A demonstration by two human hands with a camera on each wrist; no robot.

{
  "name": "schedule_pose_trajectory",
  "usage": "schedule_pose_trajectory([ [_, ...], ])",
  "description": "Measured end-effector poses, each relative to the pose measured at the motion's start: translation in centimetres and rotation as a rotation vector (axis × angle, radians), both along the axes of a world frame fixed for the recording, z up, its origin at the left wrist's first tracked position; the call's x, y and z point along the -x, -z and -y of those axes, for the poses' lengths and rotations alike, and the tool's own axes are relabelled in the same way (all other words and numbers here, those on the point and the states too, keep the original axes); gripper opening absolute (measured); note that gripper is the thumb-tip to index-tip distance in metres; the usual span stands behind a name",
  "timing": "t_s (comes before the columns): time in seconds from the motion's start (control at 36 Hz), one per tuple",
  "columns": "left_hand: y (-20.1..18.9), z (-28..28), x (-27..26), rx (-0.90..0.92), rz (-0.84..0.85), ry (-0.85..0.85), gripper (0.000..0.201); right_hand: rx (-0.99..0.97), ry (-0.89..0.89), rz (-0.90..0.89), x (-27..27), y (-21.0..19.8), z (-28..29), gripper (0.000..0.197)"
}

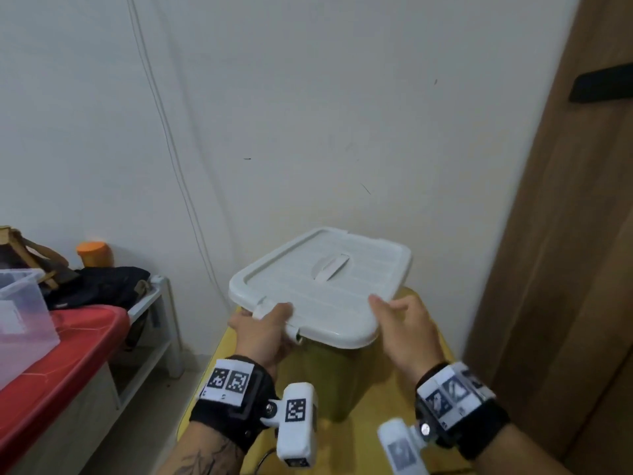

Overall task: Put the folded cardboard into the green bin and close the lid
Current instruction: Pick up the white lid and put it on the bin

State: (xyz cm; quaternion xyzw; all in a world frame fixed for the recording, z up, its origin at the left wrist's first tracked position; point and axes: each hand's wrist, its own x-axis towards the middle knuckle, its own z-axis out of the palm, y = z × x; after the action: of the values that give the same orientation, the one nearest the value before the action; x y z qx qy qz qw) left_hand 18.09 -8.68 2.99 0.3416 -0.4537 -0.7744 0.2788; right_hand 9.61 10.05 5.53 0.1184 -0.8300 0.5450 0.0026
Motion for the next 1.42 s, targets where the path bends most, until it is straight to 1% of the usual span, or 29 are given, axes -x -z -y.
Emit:
schedule_pose_trajectory([
  [0.06,-0.1,0.3,0.5,0.061,0.036,-0.009,0.062,-0.017,0.054,0.013,2.5,-0.6,-0.5,0.038],
  [0.14,-0.1,1.3,1.2,0.124,0.122,-0.019,0.062,0.023,0.037,0.176,6.1,-1.1,-1.3,0.033],
  [0.19,-0.2,2.2,1.4,0.158,0.182,-0.023,0.061,0.018,0.042,0.224,8.4,-1.0,-1.8,0.035],
  [0.22,-0.2,2.6,1.4,0.179,0.215,-0.020,0.061,0.004,0.047,0.234,9.4,-0.9,-2.1,0.041],
  [0.31,-0.7,3.8,1.4,0.260,0.288,-0.014,0.060,-0.042,0.049,0.244,12.2,-0.4,-2.1,0.072],
  [0.33,-0.9,4.2,1.4,0.280,0.314,-0.004,0.061,-0.057,0.048,0.252,12.7,-0.4,-2.0,0.079],
  [0.36,-1.1,4.4,1.4,0.290,0.342,0.003,0.062,-0.072,0.052,0.257,13.0,-0.5,-1.9,0.080],
  [0.42,-1.6,4.7,1.2,0.298,0.386,0.012,0.067,-0.067,0.062,0.261,12.9,-1.0,-1.8,0.073],
  [0.47,-2.0,4.7,0.8,0.299,0.402,0.031,0.070,-0.045,0.075,0.263,13.2,-1.3,-1.7,0.075],
  [0.53,-2.0,4.2,0.4,0.293,0.384,0.052,0.082,-0.017,0.075,0.263,13.7,-1.2,-1.5,0.084],
  [0.61,-1.5,2.8,-0.1,0.344,0.350,0.082,0.111,0.053,0.031,0.280,14.3,-0.8,-1.3,0.094],
  [0.67,-1.2,2.0,-0.1,0.415,0.359,0.079,0.121,0.092,0.003,0.270,14.6,-0.5,-1.1,0.089],
  [0.72,-1.2,1.9,0.3,0.419,0.345,0.059,0.122,0.131,0.001,0.258,14.7,-0.3,-1.1,0.087],
  [0.78,-1.6,2.3,0.8,0.402,0.333,0.035,0.116,0.149,0.020,0.253,14.8,-0.5,-1.4,0.093],
  [0.83,-1.7,3.1,1.5,0.392,0.327,0.019,0.105,0.120,0.051,0.240,14.7,-1.0,-2.4,0.089],
  [0.86,-1.7,3.5,1.8,0.386,0.325,0.029,0.101,0.100,0.075,0.235,14.9,-1.3,-3.1,0.081],
  [0.94,-1.9,4.4,2.3,0.403,0.287,0.081,0.090,0.083,0.139,0.238,15.6,-2.1,-5.2,0.043],
  [0.97,-2.1,4.6,2.3,0.414,0.283,0.093,0.090,0.101,0.138,0.269,16.0,-2.3,-5.8,0.037],
  [1.0,-2.3,4.8,2.3,0.427,0.285,0.104,0.092,0.123,0.134,0.302,16.3,-2.3,-6.4,0.035],
  [1.03,-2.3,4.9,2.3,0.428,0.281,0.114,0.094,0.140,0.115,0.342,16.6,-2.4,-6.9,0.036],
  [1.08,-2.0,5.1,2.3,0.420,0.252,0.122,0.085,0.160,0.068,0.416,17.6,-2.1,-7.8,0.047],
  [1.17,-1.8,5.0,2.2,0.430,0.229,0.128,0.072,0.132,0.024,0.473,20.6,0.3,-9.1,0.081],
  [1.19,-1.8,5.0,2.1,0.436,0.216,0.133,0.064,0.117,0.008,0.490,20.4,0.3,-9.3,0.083],
  [1.25,-1.8,5.1,2.0,0.440,0.182,0.151,0.047,0.093,0.004,0.504,18.6,-0.4,-9.0,0.064],
  [1.28,-1.7,5.3,2.0,0.441,0.173,0.165,0.042,0.103,-0.003,0.521,18.0,-0.4,-9.1,0.054],
  [1.3,-1.8,5.3,2.0,0.453,0.167,0.179,0.038,0.099,-0.015,0.512,17.6,-0.5,-9.2,0.049],
  [1.36,-1.6,5.5,2.3,0.485,0.165,0.197,0.033,0.118,-0.016,0.493,17.7,-0.2,-9.3,0.056],
  [1.39,-1.7,5.6,2.5,0.503,0.164,0.202,0.030,0.145,-0.008,0.473,17.6,-0.3,-9.3,0.057],
  [1.42,-1.7,5.6,2.6,0.514,0.168,0.211,0.028,0.183,0.009,0.437,17.3,-0.4,-9.2,0.054],
])
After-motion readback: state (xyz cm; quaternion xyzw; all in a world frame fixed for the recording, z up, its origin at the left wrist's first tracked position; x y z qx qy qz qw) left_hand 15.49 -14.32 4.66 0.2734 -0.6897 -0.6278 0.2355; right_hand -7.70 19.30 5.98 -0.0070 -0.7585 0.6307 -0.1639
